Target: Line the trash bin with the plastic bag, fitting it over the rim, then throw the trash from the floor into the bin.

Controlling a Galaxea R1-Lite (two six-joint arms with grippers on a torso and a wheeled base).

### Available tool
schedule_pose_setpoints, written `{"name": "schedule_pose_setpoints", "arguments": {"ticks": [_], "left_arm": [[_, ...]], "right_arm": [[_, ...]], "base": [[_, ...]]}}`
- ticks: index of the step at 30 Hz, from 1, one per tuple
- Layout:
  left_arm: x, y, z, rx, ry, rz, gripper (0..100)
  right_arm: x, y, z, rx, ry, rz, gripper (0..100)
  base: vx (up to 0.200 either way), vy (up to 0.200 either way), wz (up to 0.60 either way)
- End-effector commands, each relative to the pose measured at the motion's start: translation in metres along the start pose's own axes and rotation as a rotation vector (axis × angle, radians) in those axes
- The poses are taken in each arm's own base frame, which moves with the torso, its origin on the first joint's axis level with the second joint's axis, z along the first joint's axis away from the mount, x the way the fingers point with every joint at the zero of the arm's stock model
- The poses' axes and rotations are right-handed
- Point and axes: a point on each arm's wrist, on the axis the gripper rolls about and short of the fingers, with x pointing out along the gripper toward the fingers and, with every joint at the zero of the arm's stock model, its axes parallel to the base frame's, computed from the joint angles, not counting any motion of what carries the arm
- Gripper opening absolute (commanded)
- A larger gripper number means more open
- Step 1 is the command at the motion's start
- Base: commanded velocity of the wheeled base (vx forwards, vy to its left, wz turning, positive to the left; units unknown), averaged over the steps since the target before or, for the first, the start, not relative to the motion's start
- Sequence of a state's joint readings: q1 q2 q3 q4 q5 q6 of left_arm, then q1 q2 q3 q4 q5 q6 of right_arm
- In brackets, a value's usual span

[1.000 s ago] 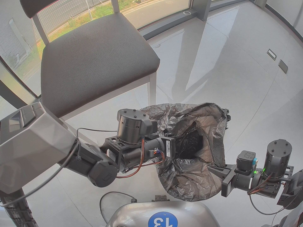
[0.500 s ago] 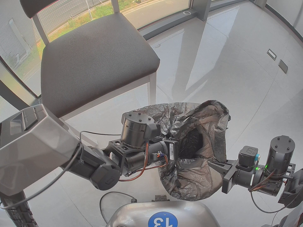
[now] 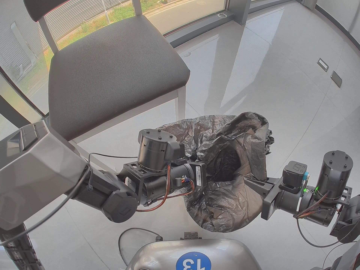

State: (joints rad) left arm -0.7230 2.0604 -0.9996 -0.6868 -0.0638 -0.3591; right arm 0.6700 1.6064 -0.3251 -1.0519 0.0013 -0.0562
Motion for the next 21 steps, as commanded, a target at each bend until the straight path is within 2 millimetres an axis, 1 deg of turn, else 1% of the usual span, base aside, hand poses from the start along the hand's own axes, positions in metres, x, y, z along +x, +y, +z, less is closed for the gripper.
{"name": "schedule_pose_setpoints", "arguments": {"ticks": [1,5,9,10,12,18,21], "left_arm": [[0.008,0.006,-0.006,-0.004,0.019,0.011,0],[0.019,0.011,-0.014,-0.009,0.049,0.021,0],[0.032,0.020,-0.021,-0.009,0.081,0.044,0],[0.032,0.020,-0.021,-0.009,0.081,0.044,0],[0.044,0.025,-0.020,-0.011,0.075,0.047,0],[0.055,0.033,-0.025,-0.017,0.090,0.057,0],[0.058,0.039,-0.025,-0.008,0.090,0.066,0]], "right_arm": [[-0.003,0.000,-0.006,-0.001,0.022,0.002,0],[-0.005,0.001,-0.010,-0.003,0.037,0.004,0],[-0.005,0.004,-0.010,-0.006,0.038,0.019,0],[-0.005,0.004,-0.010,-0.006,0.038,0.019,0],[-0.005,0.007,-0.010,-0.007,0.039,0.028,0],[-0.005,0.007,-0.010,-0.008,0.040,0.031,0],[-0.005,0.008,-0.010,-0.008,0.040,0.033,0]], "base": [[0.000,0.000,0.00],[0.000,0.000,0.00],[0.000,0.000,0.00],[0.000,0.000,0.00],[0.000,0.000,0.00],[0.000,0.000,0.00],[0.000,0.000,0.00]]}}
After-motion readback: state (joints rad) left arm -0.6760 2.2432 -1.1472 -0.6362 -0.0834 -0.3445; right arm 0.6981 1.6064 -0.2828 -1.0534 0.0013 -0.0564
